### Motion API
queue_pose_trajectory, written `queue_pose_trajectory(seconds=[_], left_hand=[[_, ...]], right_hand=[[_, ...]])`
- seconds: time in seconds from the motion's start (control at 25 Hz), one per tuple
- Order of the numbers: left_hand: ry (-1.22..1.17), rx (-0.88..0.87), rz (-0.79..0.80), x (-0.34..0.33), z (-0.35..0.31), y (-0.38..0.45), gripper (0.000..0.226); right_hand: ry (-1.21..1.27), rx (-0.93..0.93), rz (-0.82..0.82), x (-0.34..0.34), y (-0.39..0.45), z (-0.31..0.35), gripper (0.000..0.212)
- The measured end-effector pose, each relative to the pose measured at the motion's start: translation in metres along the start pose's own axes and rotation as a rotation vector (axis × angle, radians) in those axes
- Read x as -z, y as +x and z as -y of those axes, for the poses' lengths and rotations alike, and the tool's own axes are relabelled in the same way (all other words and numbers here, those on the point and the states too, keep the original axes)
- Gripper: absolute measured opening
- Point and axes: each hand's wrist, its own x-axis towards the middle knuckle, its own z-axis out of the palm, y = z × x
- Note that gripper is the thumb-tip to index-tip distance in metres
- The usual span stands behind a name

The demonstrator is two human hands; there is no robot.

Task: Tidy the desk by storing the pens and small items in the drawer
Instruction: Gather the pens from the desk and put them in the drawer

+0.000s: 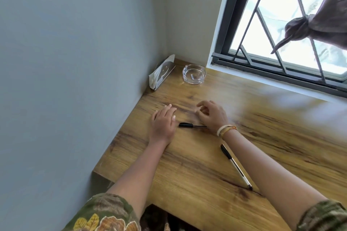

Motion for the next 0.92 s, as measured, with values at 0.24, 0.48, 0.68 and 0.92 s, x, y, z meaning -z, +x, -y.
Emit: queue_pose_trajectory(seconds=[0.24, 0.48, 0.68, 0.92], left_hand=[[-0.23, 0.24, 0.022, 0.005, -0.033, -0.019, 0.034], [-0.656, 0.436, -0.071, 0.01, -0.088, -0.039, 0.022], [-1.251, 0.682, 0.172, 0.005, -0.108, -0.061, 0.017], [-1.266, 0.727, 0.194, 0.007, -0.108, -0.081, 0.01]], right_hand=[[-0.146, 0.113, 0.047, 0.011, -0.051, -0.016, 0.014], [0.1, -0.055, -0.262, 0.012, -0.095, 0.002, 0.009], [0.158, -0.036, -0.161, 0.02, -0.133, 0.006, 0.019], [-0.061, -0.337, -0.152, 0.04, -0.159, -0.019, 0.032]])
